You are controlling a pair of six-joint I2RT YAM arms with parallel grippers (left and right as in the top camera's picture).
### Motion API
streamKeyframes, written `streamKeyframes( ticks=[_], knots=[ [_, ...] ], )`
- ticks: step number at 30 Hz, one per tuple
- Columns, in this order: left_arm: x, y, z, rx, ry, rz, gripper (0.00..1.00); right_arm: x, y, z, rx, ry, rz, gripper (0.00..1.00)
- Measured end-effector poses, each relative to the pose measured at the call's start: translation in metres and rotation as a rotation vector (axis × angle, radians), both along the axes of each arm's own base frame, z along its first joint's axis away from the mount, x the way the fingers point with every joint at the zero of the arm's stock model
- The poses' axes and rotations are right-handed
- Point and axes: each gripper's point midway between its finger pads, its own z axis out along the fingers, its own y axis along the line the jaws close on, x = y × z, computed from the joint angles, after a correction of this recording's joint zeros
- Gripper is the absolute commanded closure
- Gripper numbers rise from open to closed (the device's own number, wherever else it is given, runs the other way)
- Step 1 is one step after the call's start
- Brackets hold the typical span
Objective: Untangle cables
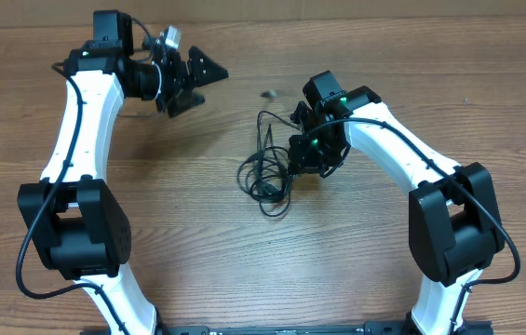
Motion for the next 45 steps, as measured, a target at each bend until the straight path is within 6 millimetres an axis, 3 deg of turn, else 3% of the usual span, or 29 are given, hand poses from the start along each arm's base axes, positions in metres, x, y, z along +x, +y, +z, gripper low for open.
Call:
streamKeyframes(
  ticks=[2, 4, 7, 8, 10, 17, 22, 26, 28, 30, 34, 39, 45],
  knots=[
    [-0.012, 0.007, -0.014, 0.069, 0.089, 0.022, 0.13, 0.0, 0.0, 0.0, -0.001, 0.001, -0.002, 0.87],
    [-0.025, 0.012, -0.027, 0.152, 0.157, 0.028, 0.16, 0.0, 0.0, 0.0, -0.003, 0.0, -0.003, 0.85],
    [-0.042, 0.012, -0.042, 0.265, 0.211, -0.005, 0.15, 0.002, -0.003, -0.002, -0.021, -0.008, -0.006, 0.63],
    [-0.047, 0.011, -0.045, 0.298, 0.223, -0.018, 0.15, 0.002, -0.004, -0.002, -0.027, -0.011, -0.006, 0.61],
    [-0.056, 0.004, -0.051, 0.361, 0.237, -0.057, 0.16, 0.003, -0.006, -0.003, -0.038, -0.015, -0.01, 0.56],
    [-0.081, -0.044, -0.077, 0.471, 0.217, -0.205, 0.52, 0.002, -0.007, -0.005, -0.049, -0.002, -0.04, 0.55],
    [-0.106, -0.067, -0.108, 0.508, 0.253, -0.261, 0.52, -0.008, -0.011, -0.024, -0.054, 0.033, -0.07, 0.45],
    [-0.111, -0.069, -0.128, 0.516, 0.259, -0.251, 0.45, -0.018, -0.006, -0.04, -0.009, 0.059, -0.074, 0.44],
    [-0.109, -0.066, -0.135, 0.527, 0.255, -0.239, 0.46, -0.022, -0.003, -0.046, 0.018, 0.069, -0.074, 0.44],
    [-0.107, -0.061, -0.137, 0.531, 0.257, -0.223, 0.52, -0.025, -0.001, -0.049, 0.038, 0.079, -0.074, 0.44],
    [-0.096, -0.049, -0.137, 0.518, 0.255, -0.173, 0.74, -0.03, 0.002, -0.05, 0.063, 0.097, -0.071, 0.49],
    [-0.092, -0.034, -0.137, 0.513, 0.273, -0.14, 0.67, -0.028, 0.005, -0.049, 0.08, 0.092, -0.074, 0.54],
    [-0.104, -0.045, -0.146, 0.52, 0.281, -0.176, 0.64, -0.026, 0.009, -0.047, 0.104, 0.089, -0.07, 0.48]
  ],
)
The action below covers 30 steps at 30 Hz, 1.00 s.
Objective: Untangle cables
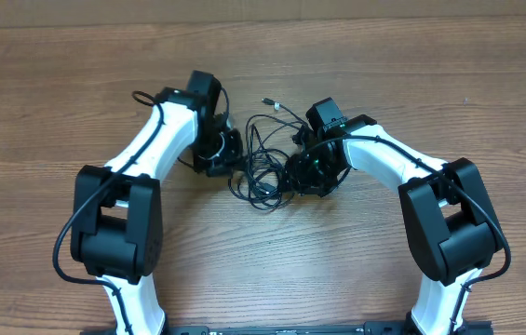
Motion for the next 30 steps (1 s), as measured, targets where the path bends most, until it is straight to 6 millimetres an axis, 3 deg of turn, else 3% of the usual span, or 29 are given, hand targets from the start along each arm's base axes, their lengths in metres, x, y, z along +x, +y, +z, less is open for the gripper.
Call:
streamKeyframes(
  ticks=[3, 6, 8, 15, 19, 22, 25, 30],
  knots=[
    [-0.012, -0.007, -0.006, 0.007, 0.025, -0.026, 0.64, -0.005, 0.008, 0.006, 0.06, 0.03, 0.005, 0.5],
    [-0.018, -0.011, -0.007, 0.011, 0.038, -0.041, 0.66, -0.008, 0.015, 0.015, 0.14, 0.066, 0.003, 0.65],
    [-0.019, -0.013, -0.007, 0.009, 0.038, -0.047, 0.67, -0.007, 0.015, 0.022, 0.195, 0.091, -0.013, 0.69],
    [-0.007, -0.017, -0.007, -0.006, -0.008, -0.03, 0.74, 0.014, -0.007, 0.034, 0.29, 0.11, -0.108, 0.71],
    [0.003, -0.02, -0.007, -0.017, -0.04, -0.004, 0.83, 0.015, -0.008, 0.034, 0.289, 0.11, -0.11, 0.71],
    [0.006, -0.023, -0.007, -0.013, -0.046, 0.022, 0.81, 0.013, -0.005, 0.034, 0.286, 0.108, -0.101, 0.7],
    [0.004, -0.025, -0.009, 0.017, -0.038, 0.047, 0.78, 0.012, -0.003, 0.031, 0.269, 0.099, -0.091, 0.62],
    [0.001, -0.03, -0.011, 0.054, -0.039, 0.058, 0.75, 0.012, -0.002, 0.024, 0.213, 0.068, -0.071, 0.62]
  ],
)
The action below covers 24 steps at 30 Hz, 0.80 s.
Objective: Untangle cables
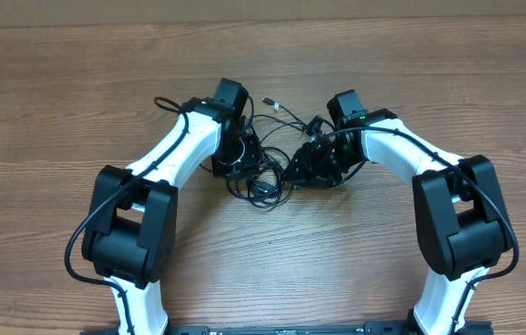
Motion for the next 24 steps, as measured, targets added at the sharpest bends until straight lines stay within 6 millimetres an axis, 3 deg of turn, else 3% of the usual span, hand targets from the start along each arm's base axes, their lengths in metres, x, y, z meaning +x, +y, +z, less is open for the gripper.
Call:
streamKeyframes(
  ticks=[24],
  knots=[
    [-0.003, 0.003, -0.009, 0.065, 0.006, 0.058, 0.74, 0.023, -0.004, -0.013, -0.113, -0.11, -0.041, 0.61]
  ],
)
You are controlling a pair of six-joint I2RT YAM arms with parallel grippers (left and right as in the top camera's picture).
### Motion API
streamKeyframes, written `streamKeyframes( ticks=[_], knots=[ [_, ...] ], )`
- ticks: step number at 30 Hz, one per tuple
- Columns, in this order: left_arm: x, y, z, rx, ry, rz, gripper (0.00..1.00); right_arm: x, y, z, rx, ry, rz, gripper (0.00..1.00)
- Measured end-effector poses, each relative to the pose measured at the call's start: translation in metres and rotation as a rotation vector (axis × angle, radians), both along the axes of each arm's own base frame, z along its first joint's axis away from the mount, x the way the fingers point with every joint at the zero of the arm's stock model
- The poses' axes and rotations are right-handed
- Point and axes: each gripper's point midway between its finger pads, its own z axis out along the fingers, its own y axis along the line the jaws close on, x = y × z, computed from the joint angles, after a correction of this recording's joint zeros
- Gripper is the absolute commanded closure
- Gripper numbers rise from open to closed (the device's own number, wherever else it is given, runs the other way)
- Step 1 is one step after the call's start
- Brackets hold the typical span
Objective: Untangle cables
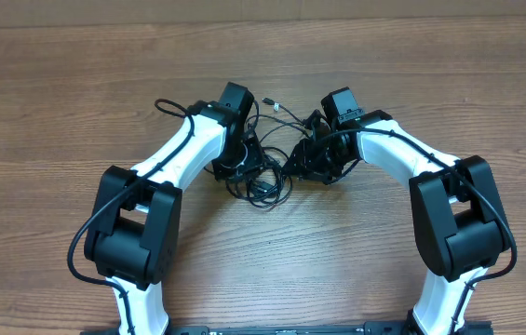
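Note:
A tangle of thin black cables [264,182] lies on the wooden table between the two arms. One loose end with a small plug [269,101] points to the far side. My left gripper [253,164] is down at the tangle's left edge, its fingers hidden under the wrist and among the loops. From the right, my right gripper [294,166] reaches into the bundle and looks shut on a cable strand.
The wooden table [48,112] stretches out on all sides of the bundle. Both white arms bend inward, and their wrists are close together over the cables. Each arm's own black cable runs along its links.
Both wrists shifted only slightly at the bundle: the left a little right, the right a little left. The cable loops between them look a bit more bunched.
At first the left arm was raised far to the back left while the right gripper sat at the tangle's right side. The left arm then came down beside the bundle's left edge. Later both grippers were in the cables, where they remain.

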Motion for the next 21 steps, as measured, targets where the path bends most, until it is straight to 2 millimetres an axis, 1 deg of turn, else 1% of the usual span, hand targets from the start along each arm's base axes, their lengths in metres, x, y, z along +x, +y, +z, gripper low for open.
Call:
streamKeyframes(
  ticks=[5, 9, 11, 21],
  knots=[
    [0.0, -0.002, -0.01, -0.004, -0.016, 0.015, 0.77, -0.002, 0.006, -0.001, -0.006, -0.01, 0.016, 0.61],
    [0.005, -0.005, -0.011, -0.012, -0.036, 0.026, 0.77, -0.006, 0.012, -0.004, -0.035, -0.025, 0.039, 0.61],
    [0.006, -0.005, -0.011, -0.015, -0.042, 0.029, 0.76, -0.007, 0.014, -0.006, -0.057, -0.036, 0.044, 0.61],
    [0.007, -0.004, -0.014, -0.003, -0.048, 0.042, 0.77, -0.001, 0.012, -0.011, -0.125, -0.063, 0.007, 0.62]
  ],
)
